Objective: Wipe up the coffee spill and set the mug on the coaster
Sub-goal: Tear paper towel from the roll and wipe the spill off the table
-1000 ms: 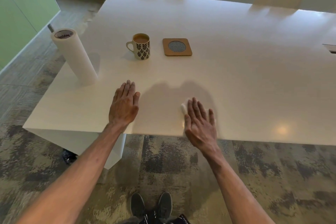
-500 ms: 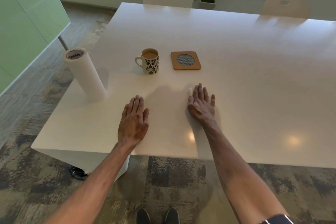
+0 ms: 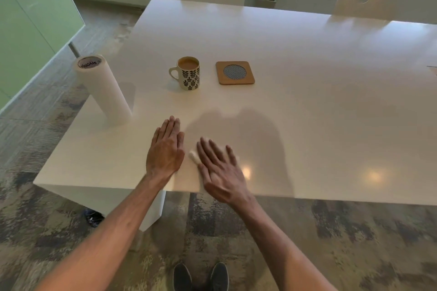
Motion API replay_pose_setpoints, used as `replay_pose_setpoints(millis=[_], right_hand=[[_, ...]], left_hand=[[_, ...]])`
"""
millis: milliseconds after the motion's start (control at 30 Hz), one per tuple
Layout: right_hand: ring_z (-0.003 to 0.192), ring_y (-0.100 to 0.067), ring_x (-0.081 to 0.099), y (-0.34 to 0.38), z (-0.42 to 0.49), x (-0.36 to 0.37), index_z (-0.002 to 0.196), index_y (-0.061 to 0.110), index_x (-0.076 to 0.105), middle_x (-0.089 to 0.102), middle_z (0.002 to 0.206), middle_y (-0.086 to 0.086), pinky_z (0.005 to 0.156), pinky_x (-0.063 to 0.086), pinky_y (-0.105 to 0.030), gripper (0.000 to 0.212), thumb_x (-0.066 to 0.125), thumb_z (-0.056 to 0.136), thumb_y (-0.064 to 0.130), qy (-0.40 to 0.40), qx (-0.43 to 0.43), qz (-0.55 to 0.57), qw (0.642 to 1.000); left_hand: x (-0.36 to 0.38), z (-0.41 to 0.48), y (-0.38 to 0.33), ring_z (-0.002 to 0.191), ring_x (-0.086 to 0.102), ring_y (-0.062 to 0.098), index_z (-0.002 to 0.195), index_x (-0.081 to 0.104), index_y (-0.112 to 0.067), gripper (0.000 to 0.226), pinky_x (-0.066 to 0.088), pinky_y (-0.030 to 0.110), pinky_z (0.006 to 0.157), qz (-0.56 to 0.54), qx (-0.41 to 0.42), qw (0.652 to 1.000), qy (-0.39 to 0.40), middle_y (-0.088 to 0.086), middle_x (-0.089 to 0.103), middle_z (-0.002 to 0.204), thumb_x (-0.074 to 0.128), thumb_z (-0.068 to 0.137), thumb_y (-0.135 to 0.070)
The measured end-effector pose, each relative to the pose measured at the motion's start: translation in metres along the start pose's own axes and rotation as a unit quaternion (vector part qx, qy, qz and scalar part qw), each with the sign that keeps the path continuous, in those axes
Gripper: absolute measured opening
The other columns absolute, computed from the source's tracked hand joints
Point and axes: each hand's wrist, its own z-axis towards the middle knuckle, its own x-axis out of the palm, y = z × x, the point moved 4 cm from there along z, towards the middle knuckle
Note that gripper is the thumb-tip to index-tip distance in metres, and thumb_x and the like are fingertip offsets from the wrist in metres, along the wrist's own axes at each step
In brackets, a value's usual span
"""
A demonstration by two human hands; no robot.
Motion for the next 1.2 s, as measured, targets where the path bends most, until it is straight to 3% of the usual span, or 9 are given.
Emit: replay_pose_setpoints(millis=[200, 333, 433, 533, 633, 800, 933, 1067, 1200], right_hand=[[0.162, -0.007, -0.031, -0.084, -0.062, -0.015, 0.169, 0.034, -0.023, -0.037, 0.174, 0.015, 0.134, -0.016, -0.052, 0.062, 0.002, 0.115, 0.052, -0.028, 0.105, -0.015, 0.994], [0.163, -0.010, -0.028, -0.141, -0.057, -0.038, 0.168, 0.031, -0.024, -0.037, 0.174, 0.011, 0.135, -0.014, -0.054, 0.063, 0.006, 0.116, 0.049, -0.039, 0.196, 0.007, 0.980], [0.166, -0.012, -0.023, -0.144, -0.035, -0.050, 0.170, 0.027, -0.020, -0.032, 0.176, 0.009, 0.135, -0.013, -0.053, 0.065, 0.011, 0.116, 0.046, -0.045, 0.219, 0.031, 0.974], [0.165, -0.014, -0.024, -0.114, -0.018, -0.048, 0.170, 0.026, -0.021, -0.032, 0.176, 0.007, 0.135, -0.013, -0.054, 0.065, 0.008, 0.116, 0.047, -0.021, 0.180, 0.030, 0.983], [0.164, -0.012, -0.028, -0.064, -0.025, -0.026, 0.171, 0.031, -0.019, -0.031, 0.177, 0.009, 0.135, -0.013, -0.053, 0.065, 0.000, 0.113, 0.054, -0.005, 0.078, -0.002, 0.997], [0.164, -0.001, -0.023, -0.054, -0.073, -0.012, 0.172, 0.035, -0.012, -0.022, 0.178, 0.017, 0.137, -0.009, -0.047, 0.062, 0.007, 0.117, 0.054, -0.022, 0.001, -0.021, 1.000], [0.165, 0.000, -0.017, -0.078, -0.107, -0.019, 0.173, 0.037, -0.007, -0.018, 0.179, 0.019, 0.136, -0.006, -0.042, 0.057, 0.006, 0.119, 0.050, -0.047, 0.002, -0.042, 0.998], [0.165, -0.002, -0.017, -0.117, -0.132, -0.026, 0.173, 0.038, -0.001, -0.018, 0.180, 0.016, 0.138, -0.001, -0.045, 0.061, -0.009, 0.114, 0.051, -0.039, 0.037, -0.067, 0.996], [0.162, 0.003, -0.025, -0.138, -0.127, -0.032, 0.172, 0.036, -0.010, -0.025, 0.177, 0.019, 0.139, 0.000, -0.047, 0.059, -0.004, 0.115, 0.049, -0.050, 0.115, -0.041, 0.991]], left_hand=[[0.001, -0.006, -0.001, 0.169, 0.003, 0.011, 0.175, 0.012, -0.022, 0.061, 0.000, 0.038, 0.138, 0.016, 0.005, 1.000, 0.002, -0.005, 0.007, 0.183, 0.018, 0.118, -0.043], [0.000, -0.008, -0.003, 0.170, 0.003, 0.013, 0.175, 0.011, -0.022, 0.061, 0.001, 0.039, 0.138, 0.024, 0.003, 1.000, 0.001, -0.004, 0.007, 0.183, 0.018, 0.118, -0.042], [0.000, -0.007, -0.005, 0.170, 0.004, 0.013, 0.175, 0.012, -0.021, 0.061, 0.001, 0.039, 0.138, 0.028, 0.001, 1.000, -0.004, -0.003, 0.008, 0.183, 0.018, 0.118, -0.043], [0.001, -0.005, -0.005, 0.170, 0.006, 0.015, 0.175, 0.015, -0.021, 0.061, 0.002, 0.040, 0.138, 0.027, 0.001, 1.000, -0.002, -0.002, 0.011, 0.183, 0.021, 0.118, -0.041], [0.001, -0.005, -0.004, 0.170, 0.007, 0.015, 0.175, 0.016, -0.021, 0.061, 0.002, 0.040, 0.138, 0.023, 0.004, 1.000, 0.000, -0.002, 0.012, 0.183, 0.022, 0.118, -0.041], [0.003, -0.004, -0.002, 0.170, 0.005, 0.013, 0.175, 0.015, -0.022, 0.061, 0.000, 0.039, 0.138, 0.022, 0.003, 1.000, 0.001, -0.003, 0.010, 0.183, 0.022, 0.118, -0.041], [0.005, -0.005, 0.000, 0.169, 0.005, 0.012, 0.175, 0.014, -0.023, 0.061, -0.001, 0.037, 0.138, 0.025, 0.004, 1.000, -0.003, -0.004, 0.010, 0.183, 0.021, 0.117, -0.042], [0.007, -0.005, 0.001, 0.169, 0.004, 0.011, 0.175, 0.013, -0.023, 0.062, -0.001, 0.037, 0.137, 0.024, 0.003, 1.000, -0.003, -0.005, 0.009, 0.183, 0.019, 0.116, -0.044], [0.008, -0.003, 0.002, 0.169, 0.004, 0.011, 0.175, 0.012, -0.024, 0.063, -0.001, 0.038, 0.137, 0.027, 0.000, 1.000, -0.007, -0.005, 0.009, 0.183, 0.017, 0.116, -0.046]])
